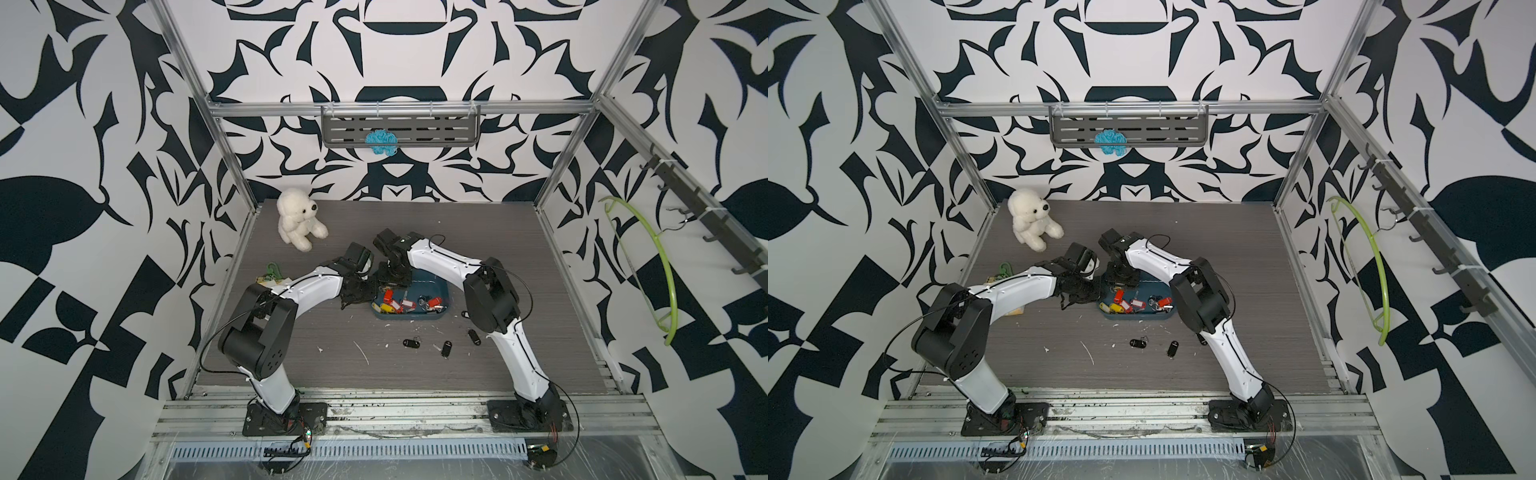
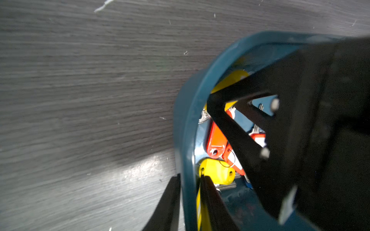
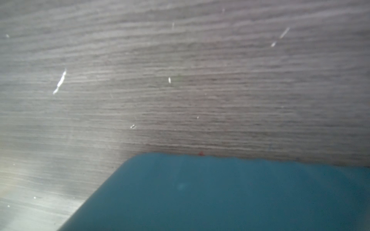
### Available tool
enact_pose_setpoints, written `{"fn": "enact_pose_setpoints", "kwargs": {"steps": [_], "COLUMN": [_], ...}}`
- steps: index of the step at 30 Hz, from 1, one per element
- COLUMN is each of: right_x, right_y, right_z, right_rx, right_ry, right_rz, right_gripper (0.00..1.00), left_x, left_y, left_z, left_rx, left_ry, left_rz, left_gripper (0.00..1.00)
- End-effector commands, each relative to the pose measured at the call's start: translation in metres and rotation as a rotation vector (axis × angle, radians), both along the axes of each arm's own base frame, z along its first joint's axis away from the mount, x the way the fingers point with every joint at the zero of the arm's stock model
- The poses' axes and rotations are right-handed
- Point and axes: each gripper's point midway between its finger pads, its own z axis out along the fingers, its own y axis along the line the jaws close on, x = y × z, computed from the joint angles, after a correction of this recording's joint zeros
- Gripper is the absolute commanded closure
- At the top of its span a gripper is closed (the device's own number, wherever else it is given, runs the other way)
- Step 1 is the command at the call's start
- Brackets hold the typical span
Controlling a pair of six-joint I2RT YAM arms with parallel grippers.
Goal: Take the keys out of the storage box
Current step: Pick up the key from the storage box.
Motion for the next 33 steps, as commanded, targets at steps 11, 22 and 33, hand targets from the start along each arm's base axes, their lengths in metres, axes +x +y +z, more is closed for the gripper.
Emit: {"fn": "enact_pose_setpoints", "kwargs": {"steps": [11, 22, 33], "right_x": [0.008, 0.009, -0.003], "right_y": [-0.012, -0.016, -0.037], "right_z": [0.007, 0.032, 0.116], "right_rx": [-0.056, -0.055, 0.015], "right_ry": [-0.044, -0.091, -0.215], "right_rz": [-0.004, 0.013, 0.002], "right_gripper": [0.90, 1.00, 1.00], "left_x": [-0.007, -0.007, -0.006], "left_y": [-0.001, -0.001, -0.002], "left_z": [0.003, 0.004, 0.006], "left_rx": [-0.012, -0.014, -0.018], "left_ry": [0.003, 0.002, -0.001], "left_rz": [-0.018, -0.017, -0.014], "left_gripper": [0.76, 0.76, 0.76]}}
